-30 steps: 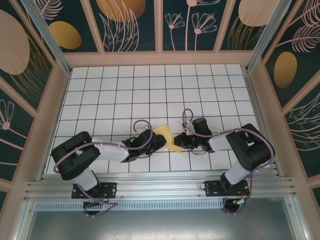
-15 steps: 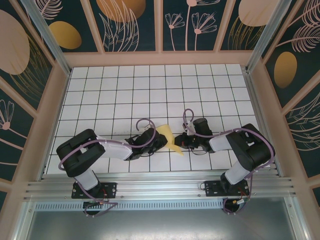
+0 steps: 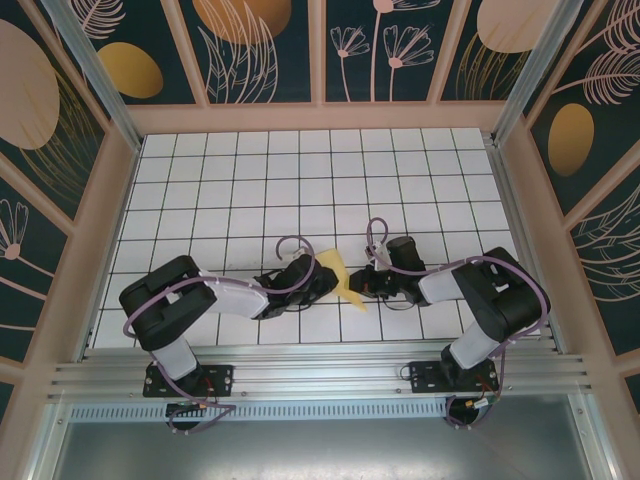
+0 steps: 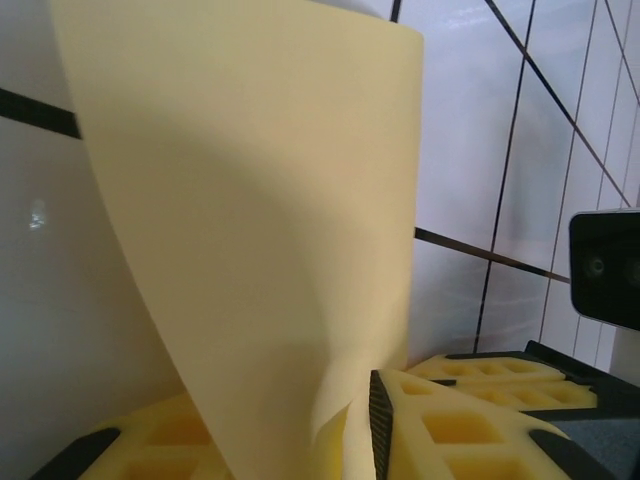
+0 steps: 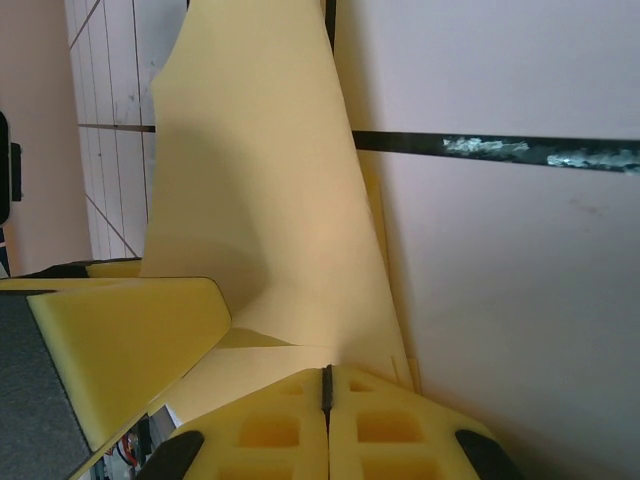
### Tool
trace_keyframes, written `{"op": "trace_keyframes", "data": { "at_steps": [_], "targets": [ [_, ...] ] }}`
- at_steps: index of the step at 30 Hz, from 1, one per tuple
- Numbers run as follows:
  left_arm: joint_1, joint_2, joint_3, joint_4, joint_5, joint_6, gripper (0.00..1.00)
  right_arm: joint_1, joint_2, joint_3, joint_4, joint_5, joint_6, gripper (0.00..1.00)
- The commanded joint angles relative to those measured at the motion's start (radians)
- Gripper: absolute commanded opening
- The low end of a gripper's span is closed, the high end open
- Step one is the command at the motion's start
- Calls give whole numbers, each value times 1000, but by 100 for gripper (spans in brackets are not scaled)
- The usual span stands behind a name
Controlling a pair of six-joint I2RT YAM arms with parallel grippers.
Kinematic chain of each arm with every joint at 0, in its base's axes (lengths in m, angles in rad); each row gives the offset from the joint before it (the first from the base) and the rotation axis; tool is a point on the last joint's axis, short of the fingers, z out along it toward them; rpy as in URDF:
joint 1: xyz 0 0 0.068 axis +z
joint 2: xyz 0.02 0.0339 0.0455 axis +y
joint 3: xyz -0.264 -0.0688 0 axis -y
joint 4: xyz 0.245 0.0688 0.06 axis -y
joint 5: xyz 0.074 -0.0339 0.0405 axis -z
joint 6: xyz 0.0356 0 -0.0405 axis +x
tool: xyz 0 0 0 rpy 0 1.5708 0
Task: Fold a paper plane with a square sheet of paper (pick it up from the middle)
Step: Perform the fifth fold on the wing at the bottom-center of the table.
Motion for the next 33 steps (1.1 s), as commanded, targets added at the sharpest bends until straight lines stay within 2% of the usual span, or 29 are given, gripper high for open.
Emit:
{"op": "trace_keyframes", "data": {
  "at_steps": [1,4,13,18,20,27,29,33],
  "targets": [
    [-7,24,42,67,22,14,31,-7,13,-20,9,-21,-15,7],
    [-7,36,53,65,28,18,29,-8,14,-22,12,-24,-14,7],
    [-7,31,45,29,12,27,16,-12,-13,-20,1,-29,-33,9],
    [-7,21,46,8,1,38,0,-12,-64,-15,-40,-18,-75,16],
    [-5,11,46,-9,-5,40,0,-13,-108,-16,-71,6,-104,21],
    [16,-40,36,-70,4,61,0,20,-321,-46,-172,215,-235,33],
    [24,-47,34,-77,14,66,0,54,-361,-60,-178,300,-268,34],
    [40,-50,35,-80,42,76,0,207,-418,-90,-156,509,-338,34]
  ]
}}
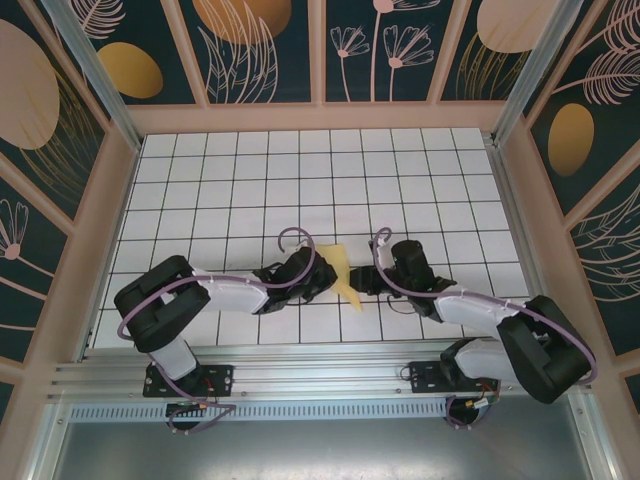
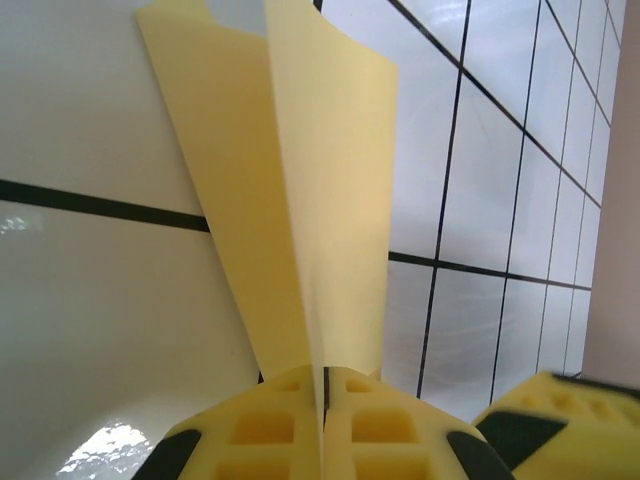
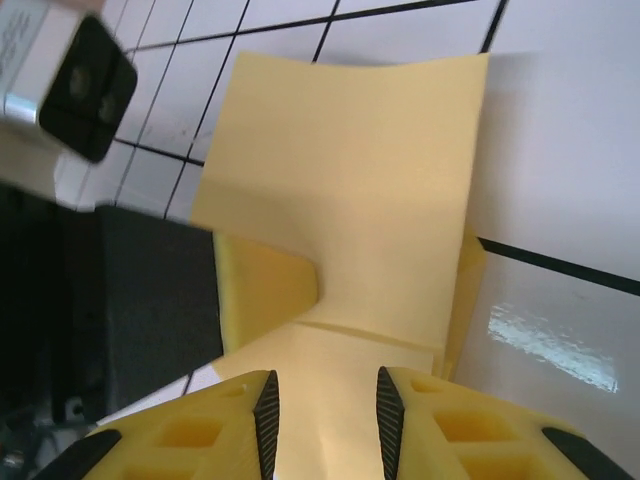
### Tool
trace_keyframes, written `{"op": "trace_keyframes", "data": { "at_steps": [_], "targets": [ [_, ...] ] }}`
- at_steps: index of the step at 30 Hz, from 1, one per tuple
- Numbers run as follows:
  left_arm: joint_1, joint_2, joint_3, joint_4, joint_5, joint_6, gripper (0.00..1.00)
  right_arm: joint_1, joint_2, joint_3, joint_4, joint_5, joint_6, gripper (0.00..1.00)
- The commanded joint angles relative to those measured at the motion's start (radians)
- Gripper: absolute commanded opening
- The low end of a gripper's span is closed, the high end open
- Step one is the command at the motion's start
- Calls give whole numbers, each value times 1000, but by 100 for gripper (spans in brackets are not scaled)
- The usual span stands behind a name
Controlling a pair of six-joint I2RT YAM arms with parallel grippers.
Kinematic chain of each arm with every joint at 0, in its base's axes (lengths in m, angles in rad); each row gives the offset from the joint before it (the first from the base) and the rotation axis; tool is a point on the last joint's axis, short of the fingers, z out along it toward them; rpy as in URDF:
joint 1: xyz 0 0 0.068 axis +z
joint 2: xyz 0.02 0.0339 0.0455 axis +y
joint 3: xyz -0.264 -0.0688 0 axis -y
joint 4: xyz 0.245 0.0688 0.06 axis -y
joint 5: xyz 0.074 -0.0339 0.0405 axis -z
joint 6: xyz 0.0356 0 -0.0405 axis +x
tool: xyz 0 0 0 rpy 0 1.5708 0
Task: Fold a paper plane with a square sheet of paper (pick it up from the middle)
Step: Perform the fifth fold on the wing at the bottom-center of the table.
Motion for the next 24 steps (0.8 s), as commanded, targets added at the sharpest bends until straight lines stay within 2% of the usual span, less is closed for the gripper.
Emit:
{"op": "trace_keyframes", "data": {
  "at_steps": [1,6,11,16,24],
  "targets": [
    [18,-15,-2,-33,27,32,0,109,-50,-46,11,232,-101,35],
    [36,-8,5,-50,56,52,0,229,-104,-129,123,378,-175,36],
    [39,-2,11,-51,67,58,0,343,-92,-122,127,497,-289,38],
    [42,3,18,-50,74,59,0,400,-2,-69,98,597,-353,39],
    [44,6,23,-57,76,60,0,460,105,-17,89,650,-414,39]
  ]
}}
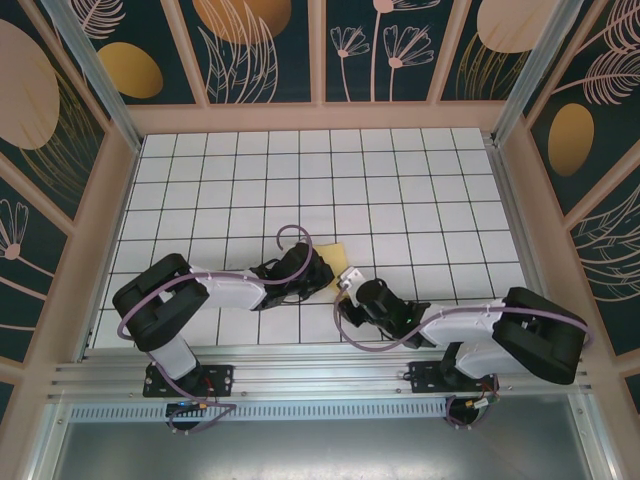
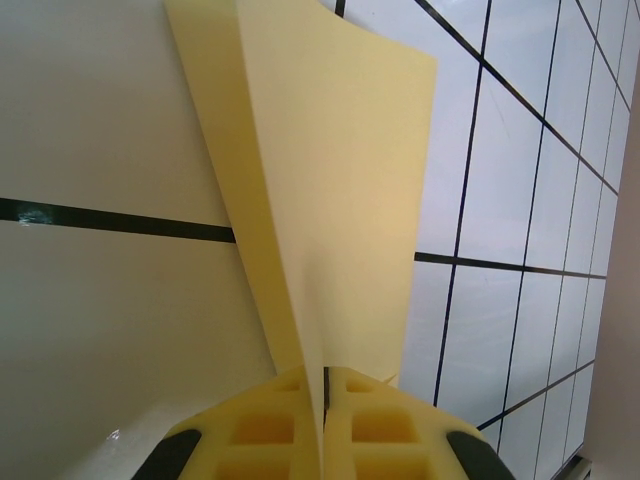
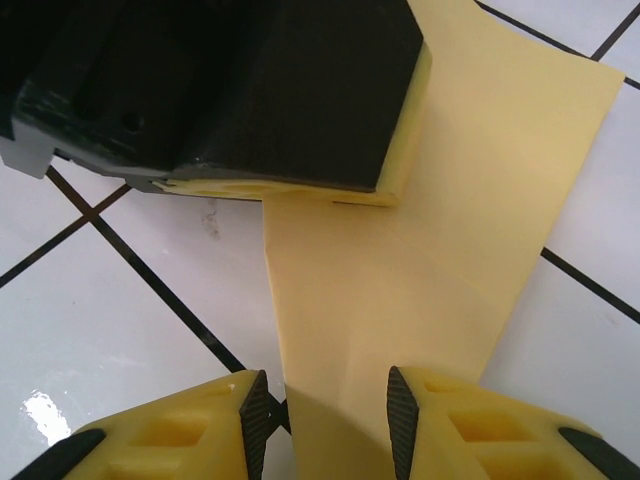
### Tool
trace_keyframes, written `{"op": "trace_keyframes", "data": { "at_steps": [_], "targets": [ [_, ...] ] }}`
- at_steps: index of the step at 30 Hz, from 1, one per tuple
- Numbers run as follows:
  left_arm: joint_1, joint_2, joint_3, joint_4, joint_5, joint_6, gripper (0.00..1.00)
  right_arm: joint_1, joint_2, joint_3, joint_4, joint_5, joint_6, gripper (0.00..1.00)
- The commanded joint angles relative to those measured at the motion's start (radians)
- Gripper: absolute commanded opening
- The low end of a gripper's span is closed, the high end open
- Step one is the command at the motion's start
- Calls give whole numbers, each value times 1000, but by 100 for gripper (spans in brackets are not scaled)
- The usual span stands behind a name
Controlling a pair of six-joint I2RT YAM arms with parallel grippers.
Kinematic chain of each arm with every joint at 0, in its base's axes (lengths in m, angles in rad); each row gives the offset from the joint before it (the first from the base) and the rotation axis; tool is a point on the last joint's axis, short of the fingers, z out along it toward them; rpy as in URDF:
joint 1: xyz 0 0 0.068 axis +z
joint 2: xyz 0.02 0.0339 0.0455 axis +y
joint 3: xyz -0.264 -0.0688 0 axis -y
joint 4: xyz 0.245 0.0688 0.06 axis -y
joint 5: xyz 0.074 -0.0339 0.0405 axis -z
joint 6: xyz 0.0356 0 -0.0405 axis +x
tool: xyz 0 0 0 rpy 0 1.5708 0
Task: Fold a paper plane with a square sheet of paper (pick it up from the middle)
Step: Perform the fifth fold on the wing at the bottom-center of the table.
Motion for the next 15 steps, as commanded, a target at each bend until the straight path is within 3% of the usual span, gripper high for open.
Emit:
{"op": "trace_keyframes", "data": {
  "at_steps": [1,8,15],
  "targets": [
    [9,8,22,-24,11,21,0,28,36,40,0,40,-53,39],
    [9,7,24,-26,17,23,0,52,107,65,-4,166,-51,38],
    [9,5,22,-28,20,23,0,54,127,73,-7,199,-34,21]
  ]
}}
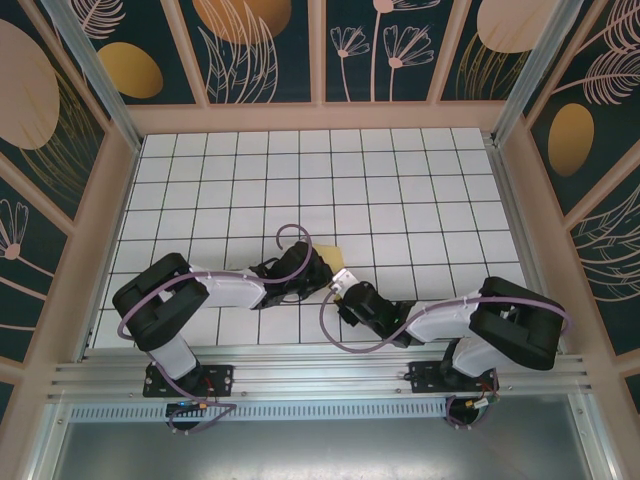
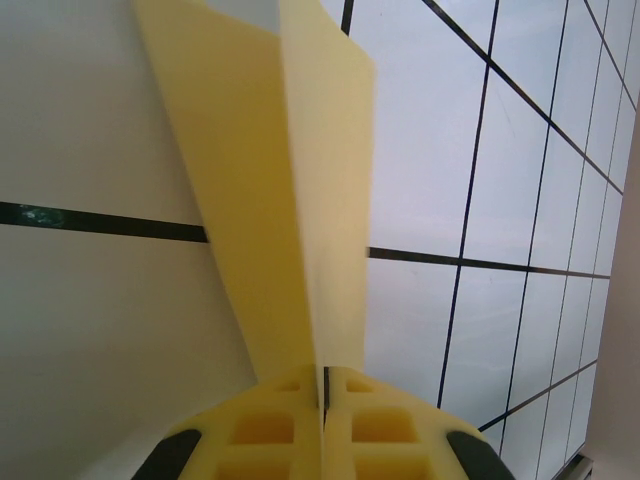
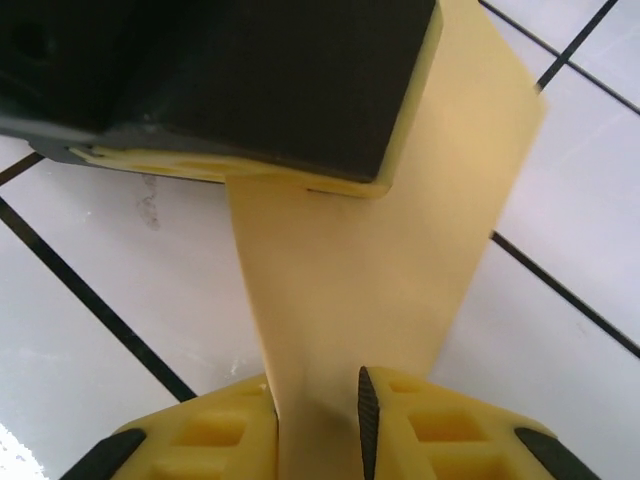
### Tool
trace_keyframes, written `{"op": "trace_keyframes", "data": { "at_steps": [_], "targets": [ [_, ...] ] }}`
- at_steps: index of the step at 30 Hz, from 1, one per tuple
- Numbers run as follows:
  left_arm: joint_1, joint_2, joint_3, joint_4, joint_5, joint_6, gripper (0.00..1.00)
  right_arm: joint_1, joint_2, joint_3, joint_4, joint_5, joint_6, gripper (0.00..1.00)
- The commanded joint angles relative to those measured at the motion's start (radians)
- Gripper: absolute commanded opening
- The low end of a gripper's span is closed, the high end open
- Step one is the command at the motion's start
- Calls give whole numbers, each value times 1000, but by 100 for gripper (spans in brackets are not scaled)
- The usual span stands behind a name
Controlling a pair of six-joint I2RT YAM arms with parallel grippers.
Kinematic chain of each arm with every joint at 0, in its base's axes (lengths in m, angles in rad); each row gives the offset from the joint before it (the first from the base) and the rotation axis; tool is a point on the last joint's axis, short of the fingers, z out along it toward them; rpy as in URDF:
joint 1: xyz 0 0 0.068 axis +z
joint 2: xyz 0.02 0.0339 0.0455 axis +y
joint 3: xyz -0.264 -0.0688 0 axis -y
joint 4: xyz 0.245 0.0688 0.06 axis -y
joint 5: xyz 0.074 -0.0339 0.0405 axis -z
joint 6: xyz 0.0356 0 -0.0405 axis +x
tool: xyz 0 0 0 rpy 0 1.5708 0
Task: Fold a paper plane with a square sheet of paper (pick it up from the middle)
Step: Perform the fifth fold on the wing at the bottom-center of the table.
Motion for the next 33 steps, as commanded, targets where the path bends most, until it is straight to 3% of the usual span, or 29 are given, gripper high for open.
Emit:
{"op": "trace_keyframes", "data": {
  "at_steps": [1,8,10,13,15,17,20,27,33],
  "targets": [
    [3,3,19,-19,8,20,0,8,4,19,-3,37,2,19],
    [4,-15,13,-30,-8,22,0,4,-3,19,-12,-32,20,4],
    [7,-30,11,-44,-17,24,11,-10,-2,20,-12,-67,41,0],
    [9,-62,7,-67,-35,31,19,-51,-16,20,-11,-138,85,0],
    [9,-97,-3,-81,-58,31,37,-93,-36,18,-7,-217,119,0],
    [9,-141,-20,-94,-89,31,40,-138,-57,11,3,-312,152,0],
    [11,-213,-59,-105,-142,23,52,-200,-77,-9,43,-444,199,0],
    [11,-312,-113,-109,-190,28,53,-300,-19,-11,73,-631,298,0],
    [11,-315,-123,-91,-175,34,53,-309,39,-13,95,-627,353,0]
  ]
}}
